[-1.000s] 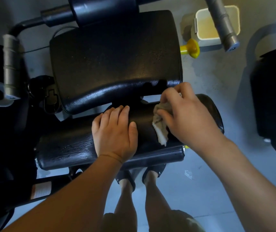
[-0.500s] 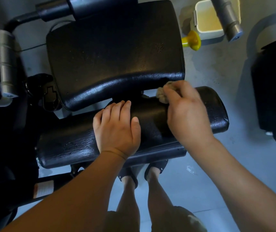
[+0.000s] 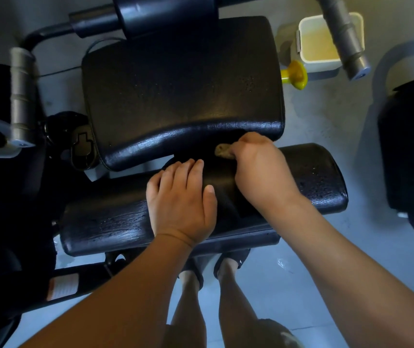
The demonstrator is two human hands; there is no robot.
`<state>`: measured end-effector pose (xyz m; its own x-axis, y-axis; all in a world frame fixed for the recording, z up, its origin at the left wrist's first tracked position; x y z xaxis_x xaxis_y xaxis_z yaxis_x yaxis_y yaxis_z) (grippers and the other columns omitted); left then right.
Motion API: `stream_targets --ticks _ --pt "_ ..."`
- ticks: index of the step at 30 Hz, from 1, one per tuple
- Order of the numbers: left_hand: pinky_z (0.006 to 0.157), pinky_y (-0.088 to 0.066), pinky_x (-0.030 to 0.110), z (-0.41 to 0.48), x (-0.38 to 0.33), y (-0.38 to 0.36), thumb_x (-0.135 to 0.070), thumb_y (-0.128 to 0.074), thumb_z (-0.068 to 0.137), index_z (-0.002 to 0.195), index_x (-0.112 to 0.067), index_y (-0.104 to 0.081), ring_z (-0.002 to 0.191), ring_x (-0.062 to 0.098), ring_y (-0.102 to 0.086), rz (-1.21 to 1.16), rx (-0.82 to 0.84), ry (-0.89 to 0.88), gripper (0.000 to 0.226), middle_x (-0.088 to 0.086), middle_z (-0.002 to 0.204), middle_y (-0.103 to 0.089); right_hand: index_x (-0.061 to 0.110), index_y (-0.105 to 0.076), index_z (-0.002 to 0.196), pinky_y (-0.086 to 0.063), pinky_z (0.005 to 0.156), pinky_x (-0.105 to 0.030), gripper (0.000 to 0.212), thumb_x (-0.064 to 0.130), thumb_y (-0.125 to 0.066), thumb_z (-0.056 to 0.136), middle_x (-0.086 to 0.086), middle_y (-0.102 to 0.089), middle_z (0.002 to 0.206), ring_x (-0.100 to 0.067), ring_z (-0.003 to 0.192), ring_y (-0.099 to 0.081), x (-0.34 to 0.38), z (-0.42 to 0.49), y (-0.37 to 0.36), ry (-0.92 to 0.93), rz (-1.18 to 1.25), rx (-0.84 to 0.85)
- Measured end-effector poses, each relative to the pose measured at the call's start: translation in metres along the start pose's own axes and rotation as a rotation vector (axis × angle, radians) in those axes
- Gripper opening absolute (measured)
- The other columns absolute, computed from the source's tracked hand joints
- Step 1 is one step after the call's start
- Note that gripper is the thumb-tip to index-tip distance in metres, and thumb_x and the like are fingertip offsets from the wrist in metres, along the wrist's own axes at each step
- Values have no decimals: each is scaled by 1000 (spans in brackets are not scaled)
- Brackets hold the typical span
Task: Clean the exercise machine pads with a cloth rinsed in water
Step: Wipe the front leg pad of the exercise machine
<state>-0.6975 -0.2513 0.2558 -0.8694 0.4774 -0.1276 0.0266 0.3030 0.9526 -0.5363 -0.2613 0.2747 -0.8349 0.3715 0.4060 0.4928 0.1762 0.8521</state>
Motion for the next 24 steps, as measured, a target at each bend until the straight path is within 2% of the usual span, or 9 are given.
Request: stream_targets --ticks 3,6,12,14,15,16,18,21,24 --pt "111 -31 44 0 0 0 -44 -30 100 141 -18 -55 131 22 -49 -3 -4 -2 55 1 141 -58 22 -74 113 -51 100 -37 29 6 -59 93 0 -63 118 -18 109 -61 20 9 -6 82 146 97" --pt "111 -32 45 0 0 -1 -44 -32 100 140 -18 -56 131 22 -49 2 -8 -5 54 1 140 -58 20 -72 118 -51 100 -35 30 6 -59 95 -1 -58 124 -19 108 -61 21 14 -8 93 84 136" --pt "113 -29 43 0 0 1 -44 -29 100 145 -21 -52 134 19 -46 -12 -7 -3 55 -2 143 -56 4 -74 108 -54 79 -40 27 -7 -59 88 -13 -58 114 -35 96 -61 -31 -4 18 -111 -90 30" --pt "114 -30 43 0 0 1 -45 -28 100 145 -21 -52 134 19 -46 -20 -8 -4 56 -2 143 -56 1 -71 104 -41 67 -35 24 -7 -58 86 -16 -58 107 -39 90 -59 -45 -14 28 -171 -120 -27" --pt "113 -30 44 0 0 1 -44 -28 100 144 -21 -52 134 19 -47 -24 -12 -5 56 -2 143 -56 2 -69 103 -35 67 -34 22 -6 -57 86 -17 -57 104 -39 89 -58 -45 -16 30 -178 -128 -51" --pt "113 -30 44 0 -1 1 -44 -29 100 144 -20 -53 133 20 -47 -28 -18 -6 55 -1 142 -57 3 -68 105 -33 68 -33 24 -5 -58 85 -18 -57 102 -40 90 -58 -41 -18 31 -162 -127 -69" --pt "112 -31 44 -1 -1 2 -43 -30 99 142 -20 -54 131 20 -48 -24 -31 -4 55 -1 141 -58 8 -68 115 -41 71 -35 33 -1 -59 85 -17 -59 107 -40 96 -59 -24 -20 26 -75 -47 -57" --pt "110 -32 44 -1 -1 1 -42 -32 99 140 -18 -56 129 20 -50 -7 -46 -7 54 0 139 -59 20 -58 138 -51 92 -35 51 11 -62 89 -8 -56 126 -26 112 -56 9 -33 13 84 75 50" --pt "108 -34 44 0 -2 1 -41 -33 98 139 -18 -57 127 21 -52 10 -55 -17 52 1 137 -61 25 -56 141 -53 95 -36 54 16 -65 89 -9 -54 131 -27 115 -56 11 -49 8 155 3 30"
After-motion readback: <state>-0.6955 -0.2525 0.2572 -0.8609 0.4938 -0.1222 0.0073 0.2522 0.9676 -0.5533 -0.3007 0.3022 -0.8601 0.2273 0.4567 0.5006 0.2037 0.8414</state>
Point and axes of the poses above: each hand's wrist, its own z-axis towards the middle knuckle, its own y-axis out of the back of the hand, x = y × z, the point moved 5 cm from there along z, towards the middle knuckle
